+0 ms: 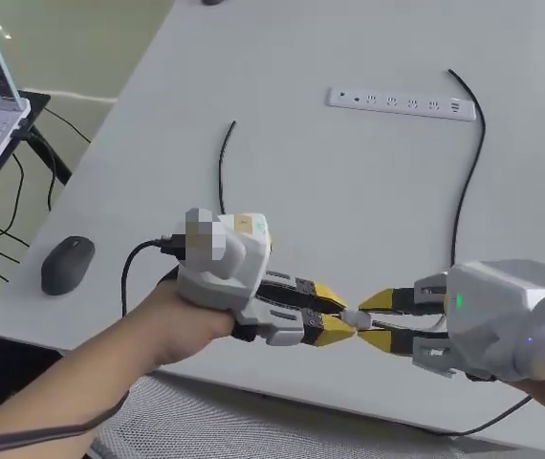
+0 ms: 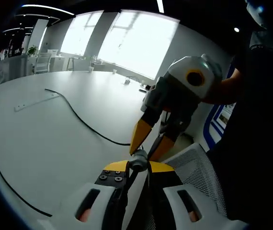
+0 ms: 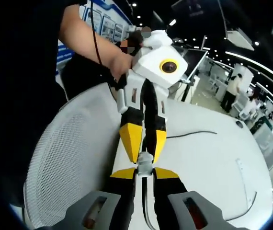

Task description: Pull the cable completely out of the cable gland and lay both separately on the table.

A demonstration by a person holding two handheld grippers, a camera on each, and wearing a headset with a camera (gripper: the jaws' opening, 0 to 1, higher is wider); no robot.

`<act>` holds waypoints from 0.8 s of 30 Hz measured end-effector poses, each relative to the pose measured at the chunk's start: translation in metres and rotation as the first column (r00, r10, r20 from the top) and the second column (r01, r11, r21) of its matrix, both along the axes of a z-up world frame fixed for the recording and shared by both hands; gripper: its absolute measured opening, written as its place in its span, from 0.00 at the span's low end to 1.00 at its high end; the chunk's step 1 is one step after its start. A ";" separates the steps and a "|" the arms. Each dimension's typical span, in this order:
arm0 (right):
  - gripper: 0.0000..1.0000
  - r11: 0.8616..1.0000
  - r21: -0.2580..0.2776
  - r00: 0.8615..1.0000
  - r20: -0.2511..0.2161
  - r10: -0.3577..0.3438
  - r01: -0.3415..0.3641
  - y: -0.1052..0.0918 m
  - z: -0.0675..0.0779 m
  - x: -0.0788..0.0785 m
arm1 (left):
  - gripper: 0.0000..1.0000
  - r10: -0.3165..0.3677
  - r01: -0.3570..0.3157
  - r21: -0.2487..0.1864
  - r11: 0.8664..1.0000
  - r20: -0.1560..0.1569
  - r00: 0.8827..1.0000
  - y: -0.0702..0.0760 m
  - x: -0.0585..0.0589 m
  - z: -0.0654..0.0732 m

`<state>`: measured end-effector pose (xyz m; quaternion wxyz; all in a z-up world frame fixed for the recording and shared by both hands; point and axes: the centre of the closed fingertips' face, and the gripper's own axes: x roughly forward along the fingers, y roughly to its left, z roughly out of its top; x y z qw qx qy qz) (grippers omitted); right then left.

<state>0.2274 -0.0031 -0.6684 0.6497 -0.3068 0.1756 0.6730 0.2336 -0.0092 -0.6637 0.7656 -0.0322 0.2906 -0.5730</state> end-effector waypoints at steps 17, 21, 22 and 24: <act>0.21 0.966 0.102 0.723 -0.682 -0.107 0.239 -0.007 0.018 0.009 | 0.15 -0.029 0.028 0.009 1.000 0.071 0.997 0.001 -0.002 0.004; 0.21 0.957 0.096 0.573 -0.815 -0.082 0.274 -0.007 0.023 0.013 | 0.15 -0.040 0.040 0.003 0.999 0.106 0.994 0.000 -0.001 0.008; 0.22 0.959 0.093 0.568 -0.820 -0.078 0.267 -0.008 0.023 0.012 | 0.15 -0.042 0.042 0.002 0.999 0.110 0.993 0.000 -0.001 0.009; 0.21 0.964 0.086 0.574 -0.815 -0.076 0.251 -0.007 0.019 0.013 | 0.15 -0.049 0.050 -0.002 0.999 0.122 0.991 -0.001 -0.002 0.011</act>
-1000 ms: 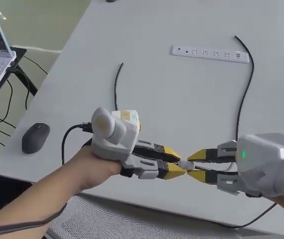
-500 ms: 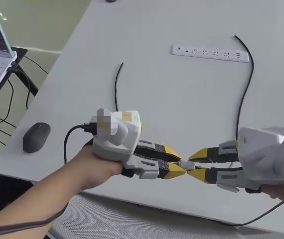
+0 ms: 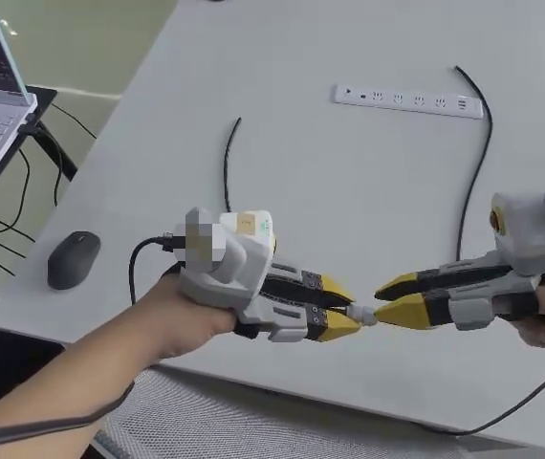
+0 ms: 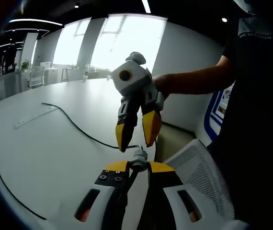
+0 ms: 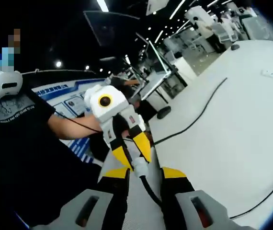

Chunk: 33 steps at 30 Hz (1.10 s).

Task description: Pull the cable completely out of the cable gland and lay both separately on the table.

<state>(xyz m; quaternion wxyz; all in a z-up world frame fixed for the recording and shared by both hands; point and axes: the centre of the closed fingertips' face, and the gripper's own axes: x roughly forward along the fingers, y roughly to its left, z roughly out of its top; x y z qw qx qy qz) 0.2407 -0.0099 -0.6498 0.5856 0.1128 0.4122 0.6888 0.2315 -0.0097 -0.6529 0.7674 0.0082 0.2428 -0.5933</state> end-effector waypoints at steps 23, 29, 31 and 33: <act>0.08 0.996 -0.003 0.994 0.061 0.093 -0.093 0.010 -0.002 -0.024 | 0.15 -0.030 0.030 0.019 0.999 0.011 0.999 0.003 -0.003 0.000; 0.08 0.996 -0.020 0.966 0.243 0.084 -0.082 0.010 0.000 -0.021 | 0.15 -0.020 0.020 -0.003 1.000 -0.024 1.000 0.005 -0.001 0.001; 0.08 0.995 -0.040 0.945 0.314 0.097 -0.089 0.010 -0.001 -0.022 | 0.15 -0.019 0.019 -0.002 1.000 -0.036 0.999 0.005 -0.001 0.000; 0.08 0.991 -0.071 0.900 0.417 0.129 -0.109 0.010 -0.003 -0.023 | 0.15 -0.020 0.020 -0.001 1.000 -0.046 0.999 0.004 -0.002 -0.001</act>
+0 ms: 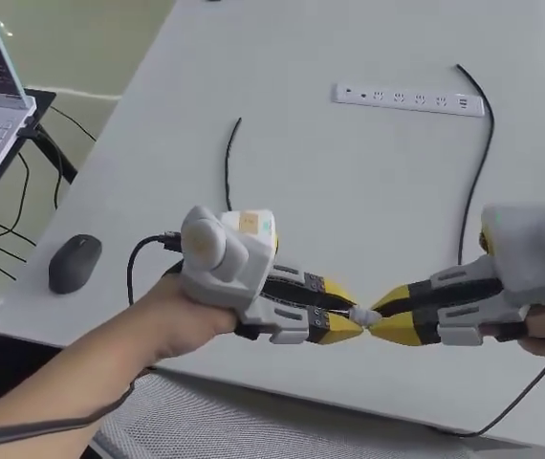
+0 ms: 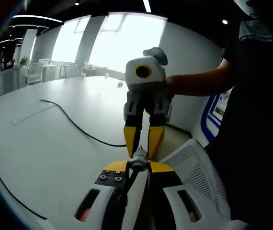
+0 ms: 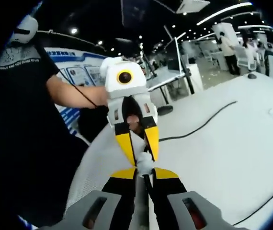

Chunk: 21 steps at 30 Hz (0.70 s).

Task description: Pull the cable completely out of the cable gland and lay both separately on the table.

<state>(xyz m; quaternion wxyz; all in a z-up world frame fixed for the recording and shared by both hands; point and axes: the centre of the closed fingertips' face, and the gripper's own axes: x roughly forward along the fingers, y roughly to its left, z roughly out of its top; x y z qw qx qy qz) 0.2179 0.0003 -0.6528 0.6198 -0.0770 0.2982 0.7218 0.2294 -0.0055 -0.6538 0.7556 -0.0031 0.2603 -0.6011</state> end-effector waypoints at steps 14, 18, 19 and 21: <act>0.07 0.995 -0.087 0.901 0.427 0.078 -0.045 0.001 -0.011 0.007 | 0.15 0.045 -0.046 -0.011 0.999 -0.061 0.997 0.003 0.003 -0.007; 0.08 0.995 -0.099 0.869 0.489 0.078 -0.033 0.002 -0.012 0.005 | 0.15 0.048 -0.048 -0.004 0.999 -0.055 0.997 0.003 0.003 -0.006; 0.08 0.995 -0.099 0.868 0.491 0.077 -0.032 0.002 -0.012 0.005 | 0.15 0.049 -0.049 -0.002 0.999 -0.054 0.997 0.002 0.003 -0.007; 0.08 0.995 -0.099 0.869 0.490 0.070 -0.025 0.001 -0.013 0.005 | 0.15 0.051 -0.051 0.002 0.999 -0.056 0.997 0.002 0.001 -0.007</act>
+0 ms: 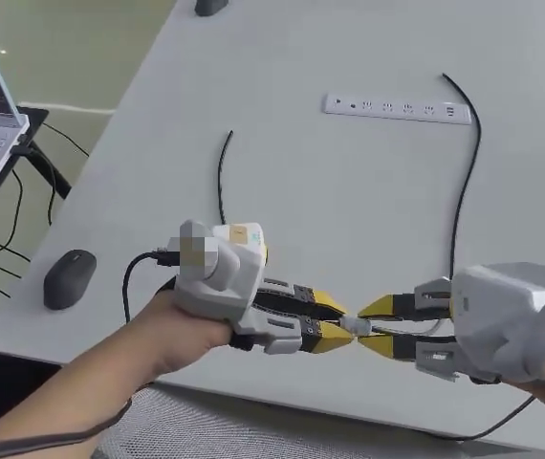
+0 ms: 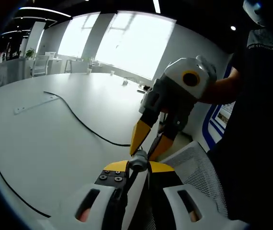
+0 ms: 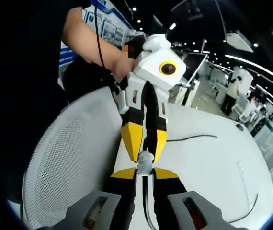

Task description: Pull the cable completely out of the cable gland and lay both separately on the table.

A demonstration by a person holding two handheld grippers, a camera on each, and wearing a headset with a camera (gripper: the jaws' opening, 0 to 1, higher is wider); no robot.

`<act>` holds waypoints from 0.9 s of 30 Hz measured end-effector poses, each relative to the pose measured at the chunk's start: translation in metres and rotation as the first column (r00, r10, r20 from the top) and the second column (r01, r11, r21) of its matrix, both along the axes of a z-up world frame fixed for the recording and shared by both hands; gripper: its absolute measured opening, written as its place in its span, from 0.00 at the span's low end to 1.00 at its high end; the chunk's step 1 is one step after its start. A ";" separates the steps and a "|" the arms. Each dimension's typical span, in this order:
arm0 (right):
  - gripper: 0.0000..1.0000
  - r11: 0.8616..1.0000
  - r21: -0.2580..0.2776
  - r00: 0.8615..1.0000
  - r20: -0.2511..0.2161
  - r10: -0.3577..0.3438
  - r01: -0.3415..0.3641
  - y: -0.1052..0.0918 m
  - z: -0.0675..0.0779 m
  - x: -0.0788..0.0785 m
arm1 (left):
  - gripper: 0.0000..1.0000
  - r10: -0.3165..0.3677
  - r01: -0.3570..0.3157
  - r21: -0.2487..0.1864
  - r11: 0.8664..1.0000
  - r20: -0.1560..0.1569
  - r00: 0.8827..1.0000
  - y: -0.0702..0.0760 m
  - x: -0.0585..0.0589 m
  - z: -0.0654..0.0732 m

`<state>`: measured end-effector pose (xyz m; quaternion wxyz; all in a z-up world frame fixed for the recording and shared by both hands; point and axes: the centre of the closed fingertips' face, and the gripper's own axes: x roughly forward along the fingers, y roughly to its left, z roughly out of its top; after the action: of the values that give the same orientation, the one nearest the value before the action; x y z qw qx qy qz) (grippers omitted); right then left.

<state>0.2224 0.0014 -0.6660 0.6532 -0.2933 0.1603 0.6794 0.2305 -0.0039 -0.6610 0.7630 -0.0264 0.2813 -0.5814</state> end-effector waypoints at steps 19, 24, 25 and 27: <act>0.18 0.988 0.040 0.986 -0.090 -0.142 0.146 -0.002 0.003 0.009 | 0.15 0.014 -0.014 0.003 1.000 0.047 0.999 -0.002 0.006 0.002; 0.20 0.962 0.109 0.967 -0.084 -0.240 0.249 -0.010 0.016 0.023 | 0.15 0.012 -0.013 0.012 1.000 0.102 0.995 0.000 0.012 0.004; 0.21 0.950 0.103 0.954 -0.095 -0.285 0.294 -0.014 0.015 0.028 | 0.15 0.011 -0.013 0.016 1.000 0.114 0.993 0.000 0.013 0.004; 0.24 0.932 0.122 0.938 -0.114 -0.329 0.342 -0.017 0.015 0.032 | 0.15 0.010 -0.013 0.025 1.000 0.128 0.992 0.001 0.015 0.003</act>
<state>0.2547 -0.0151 -0.6513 0.7704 -0.1835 0.1898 0.5803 0.2451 -0.0028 -0.6577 0.7830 0.0190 0.2390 -0.5739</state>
